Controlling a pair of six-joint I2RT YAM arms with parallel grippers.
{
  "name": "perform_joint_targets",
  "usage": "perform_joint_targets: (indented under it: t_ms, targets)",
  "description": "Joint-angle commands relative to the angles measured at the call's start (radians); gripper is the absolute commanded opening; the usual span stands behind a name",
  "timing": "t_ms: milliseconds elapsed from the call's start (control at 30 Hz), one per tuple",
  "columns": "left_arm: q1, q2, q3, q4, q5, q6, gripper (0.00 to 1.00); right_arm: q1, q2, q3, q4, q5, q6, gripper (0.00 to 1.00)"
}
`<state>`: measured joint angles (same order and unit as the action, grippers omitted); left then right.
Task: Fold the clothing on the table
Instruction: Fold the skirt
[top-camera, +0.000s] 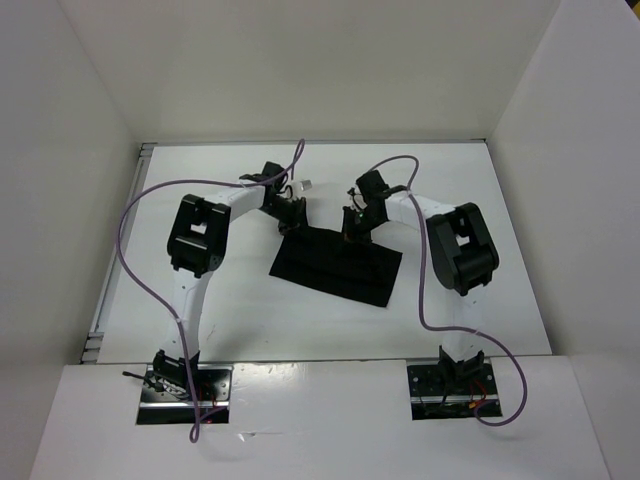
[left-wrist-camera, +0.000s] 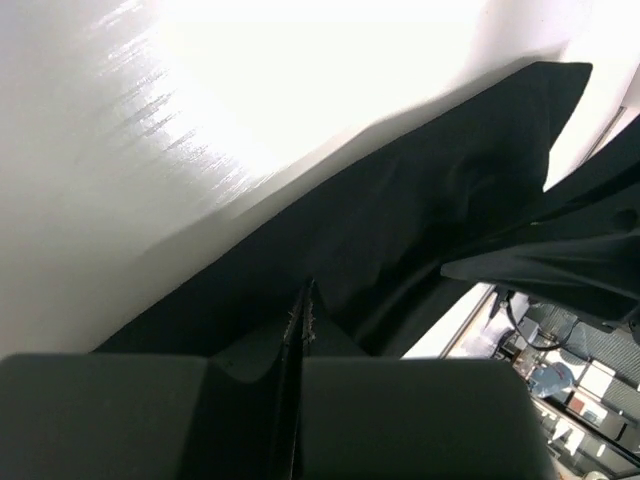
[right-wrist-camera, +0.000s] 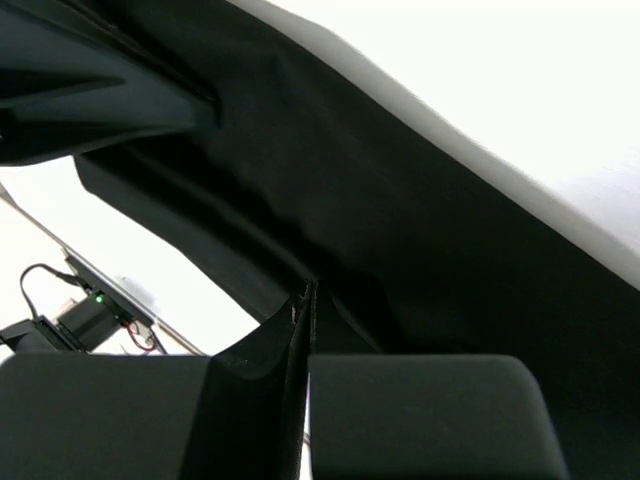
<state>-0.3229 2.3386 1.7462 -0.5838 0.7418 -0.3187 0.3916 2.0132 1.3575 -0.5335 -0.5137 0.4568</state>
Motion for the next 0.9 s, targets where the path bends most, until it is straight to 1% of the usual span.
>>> perform_joint_targets:
  t_ms: [0, 300, 433, 500, 533, 600, 667, 800, 867]
  targets:
    - [-0.011, 0.022, 0.004, -0.010, -0.079, 0.014, 0.00, 0.016, 0.009, 0.012, 0.072, -0.014, 0.017, 0.00]
    - [-0.030, -0.012, -0.014, -0.001, -0.231, 0.004, 0.00, 0.026, 0.059, 0.023, 0.101, 0.014, 0.017, 0.00]
    - [-0.039, -0.021, -0.024, -0.001, -0.254, 0.004, 0.00, 0.050, 0.070, 0.000, 0.101, 0.023, -0.003, 0.00]
    - [-0.039, -0.021, -0.024, 0.010, -0.265, -0.008, 0.00, 0.076, 0.059, -0.027, 0.092, -0.005, -0.003, 0.00]
    - [-0.039, -0.030, -0.024, 0.010, -0.265, -0.019, 0.00, 0.076, 0.029, -0.043, 0.092, -0.014, -0.012, 0.00]
    - [-0.039, -0.030, -0.011, 0.010, -0.275, -0.019, 0.00, 0.114, -0.016, -0.078, 0.051, -0.038, -0.012, 0.00]
    - [-0.039, -0.019, -0.001, 0.010, -0.275, -0.019, 0.00, 0.153, -0.112, -0.112, 0.020, -0.048, -0.023, 0.00]
    - [-0.039, -0.010, 0.019, 0.001, -0.275, -0.028, 0.00, 0.197, -0.287, -0.112, -0.143, -0.072, -0.033, 0.00]
    - [-0.039, -0.010, 0.019, 0.001, -0.275, -0.028, 0.00, 0.197, -0.402, -0.112, -0.164, -0.060, -0.033, 0.00]
